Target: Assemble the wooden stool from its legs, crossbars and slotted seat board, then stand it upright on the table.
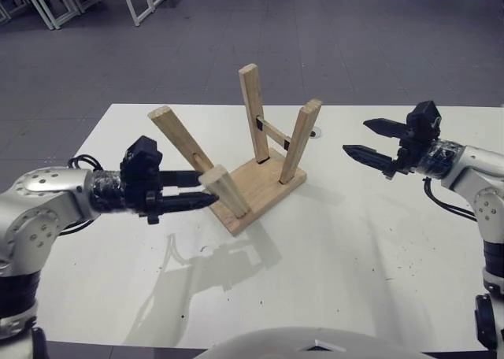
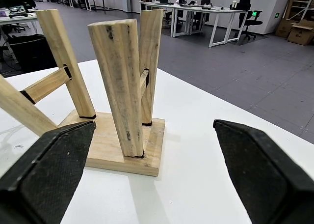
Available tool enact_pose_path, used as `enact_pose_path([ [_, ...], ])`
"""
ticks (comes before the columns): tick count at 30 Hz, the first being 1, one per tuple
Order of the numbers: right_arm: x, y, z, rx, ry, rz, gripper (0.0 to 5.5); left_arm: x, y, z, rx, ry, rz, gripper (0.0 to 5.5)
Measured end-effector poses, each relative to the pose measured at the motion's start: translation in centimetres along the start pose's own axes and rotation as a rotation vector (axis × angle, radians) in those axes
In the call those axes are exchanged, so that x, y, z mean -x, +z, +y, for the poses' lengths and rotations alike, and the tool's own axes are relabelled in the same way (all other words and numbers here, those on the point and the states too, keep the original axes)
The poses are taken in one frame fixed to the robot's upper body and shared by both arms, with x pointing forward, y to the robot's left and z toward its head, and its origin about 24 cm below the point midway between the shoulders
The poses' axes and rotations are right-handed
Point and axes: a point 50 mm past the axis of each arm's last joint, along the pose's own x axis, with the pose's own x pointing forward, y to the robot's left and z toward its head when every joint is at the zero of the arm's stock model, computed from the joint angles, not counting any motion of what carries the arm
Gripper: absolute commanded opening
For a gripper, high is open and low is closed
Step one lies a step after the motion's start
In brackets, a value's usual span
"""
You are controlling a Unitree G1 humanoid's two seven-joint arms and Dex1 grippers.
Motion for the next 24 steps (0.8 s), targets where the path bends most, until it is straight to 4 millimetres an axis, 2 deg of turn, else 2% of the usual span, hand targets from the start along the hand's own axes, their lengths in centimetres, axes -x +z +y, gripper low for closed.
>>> enact_pose_path([
  [2, 0.1, 0.0, 0.1, 0.003, 0.020, 0.001, 4.44, -0.6, -0.5, 1.9, -0.109, 0.127, 0.000, 1.71],
  [4, 0.2, 0.0, 0.1, 0.005, 0.030, 0.006, 4.44, -1.1, -0.9, 2.5, -0.151, 0.175, -0.001, 1.55],
  [9, 0.5, -0.2, -0.3, 0.000, 0.024, 0.025, 4.44, -1.7, -0.7, 0.5, -0.115, 0.067, 0.009, 1.55],
  [13, 0.7, -0.8, -0.3, -0.008, 0.005, 0.032, 4.44, -2.2, 0.1, 1.3, -0.122, 0.168, -0.035, 1.55],
  [16, 0.7, -1.0, -0.3, -0.011, -0.005, 0.035, 4.44, -2.6, 0.4, 0.5, -0.102, 0.148, -0.030, 1.55],
  [19, 0.8, -1.1, -0.2, -0.012, -0.008, 0.036, 4.44, -2.7, -0.1, -1.2, -0.066, 0.061, 0.035, 1.99],
  [24, 0.9, -1.1, -0.1, -0.012, -0.022, 0.030, 4.44, -2.0, 0.3, -1.6, -0.099, 0.098, 0.090, 2.78],
])
